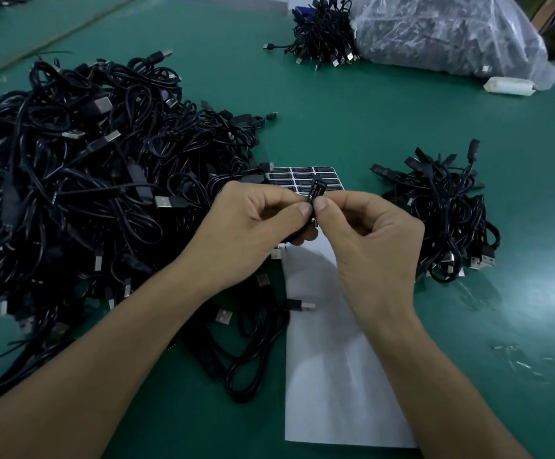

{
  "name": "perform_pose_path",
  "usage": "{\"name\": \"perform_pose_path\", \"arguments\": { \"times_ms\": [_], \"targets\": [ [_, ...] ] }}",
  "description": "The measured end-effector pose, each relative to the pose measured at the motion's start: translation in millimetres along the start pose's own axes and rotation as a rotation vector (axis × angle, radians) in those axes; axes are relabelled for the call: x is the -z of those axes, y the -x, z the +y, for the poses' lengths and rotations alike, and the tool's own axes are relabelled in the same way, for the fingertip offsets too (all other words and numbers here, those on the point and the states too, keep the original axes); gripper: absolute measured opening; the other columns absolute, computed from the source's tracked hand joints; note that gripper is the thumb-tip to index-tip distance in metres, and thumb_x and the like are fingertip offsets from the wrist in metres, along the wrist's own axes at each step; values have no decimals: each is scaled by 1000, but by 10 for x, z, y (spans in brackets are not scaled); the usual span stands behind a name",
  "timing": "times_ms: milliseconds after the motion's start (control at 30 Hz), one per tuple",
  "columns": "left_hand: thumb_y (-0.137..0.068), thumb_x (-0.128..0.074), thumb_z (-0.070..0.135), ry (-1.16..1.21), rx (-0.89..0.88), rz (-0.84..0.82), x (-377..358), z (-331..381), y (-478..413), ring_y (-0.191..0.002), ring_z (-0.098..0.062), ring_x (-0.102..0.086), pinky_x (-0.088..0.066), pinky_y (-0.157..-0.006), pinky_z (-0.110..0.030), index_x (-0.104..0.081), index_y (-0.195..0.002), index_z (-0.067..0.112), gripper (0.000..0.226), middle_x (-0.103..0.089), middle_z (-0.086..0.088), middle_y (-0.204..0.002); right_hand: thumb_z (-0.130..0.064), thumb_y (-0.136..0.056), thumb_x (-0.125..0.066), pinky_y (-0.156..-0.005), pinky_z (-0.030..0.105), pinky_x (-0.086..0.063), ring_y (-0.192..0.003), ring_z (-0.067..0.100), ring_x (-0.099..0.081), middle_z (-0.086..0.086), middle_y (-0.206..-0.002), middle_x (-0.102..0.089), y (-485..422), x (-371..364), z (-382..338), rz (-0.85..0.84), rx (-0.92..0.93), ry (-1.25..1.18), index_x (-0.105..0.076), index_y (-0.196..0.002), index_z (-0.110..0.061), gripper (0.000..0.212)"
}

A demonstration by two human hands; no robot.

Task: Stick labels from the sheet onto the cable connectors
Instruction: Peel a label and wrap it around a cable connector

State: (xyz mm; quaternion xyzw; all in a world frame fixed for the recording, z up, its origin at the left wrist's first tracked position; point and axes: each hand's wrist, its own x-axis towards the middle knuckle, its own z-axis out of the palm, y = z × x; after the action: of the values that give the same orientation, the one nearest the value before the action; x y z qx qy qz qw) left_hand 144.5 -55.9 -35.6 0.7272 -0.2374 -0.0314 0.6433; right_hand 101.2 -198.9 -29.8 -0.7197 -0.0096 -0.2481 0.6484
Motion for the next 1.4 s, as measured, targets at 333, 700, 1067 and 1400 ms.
{"name": "perform_pose_path", "arguments": {
  "times_ms": [333, 700, 1067, 1400],
  "targets": [
    [-96, -59, -3, 33, 19, -2, -5, 11, 13, -66, -4, -68, -51, -65, -13, -75, -84, 4, 21, -74, -7, -72, -6, -81, -81, -57, 11, -50, -58, 2, -68, -9, -65, -72, 8, 18, -2, 35, -41, -57, -65, -84, -16, 18],
    [-96, -63, 3, 7, 23, 8, -11, 26, 15, -66, -12, -68, -54, -66, -22, -77, -85, 5, 17, -75, -6, -72, -17, -84, -79, -59, 10, -47, -57, -5, -61, -15, -64, -67, -1, 10, 11, -22, -23, -16, -69, -97, -22, 17],
    [-94, -66, 3, -6, 56, 15, -10, 23, 7, -73, -18, -72, -61, -77, -35, -76, -88, 6, 12, -76, -6, -77, -19, -87, -76, -68, 13, -48, -80, 9, -63, -6, -91, -64, -40, 92, 40, -4, 212, 327, -71, -111, -31, 27],
    [-78, -69, 21, -95, 47, 46, -34, 31, 15, -78, -43, -67, -55, -74, -59, -76, -82, 14, 11, -74, -10, -75, -21, -93, -70, -84, 9, -42, -97, -5, -54, -22, -104, -49, -127, 220, 69, -200, 241, 494, -68, -121, -31, 29]
  ]
}}
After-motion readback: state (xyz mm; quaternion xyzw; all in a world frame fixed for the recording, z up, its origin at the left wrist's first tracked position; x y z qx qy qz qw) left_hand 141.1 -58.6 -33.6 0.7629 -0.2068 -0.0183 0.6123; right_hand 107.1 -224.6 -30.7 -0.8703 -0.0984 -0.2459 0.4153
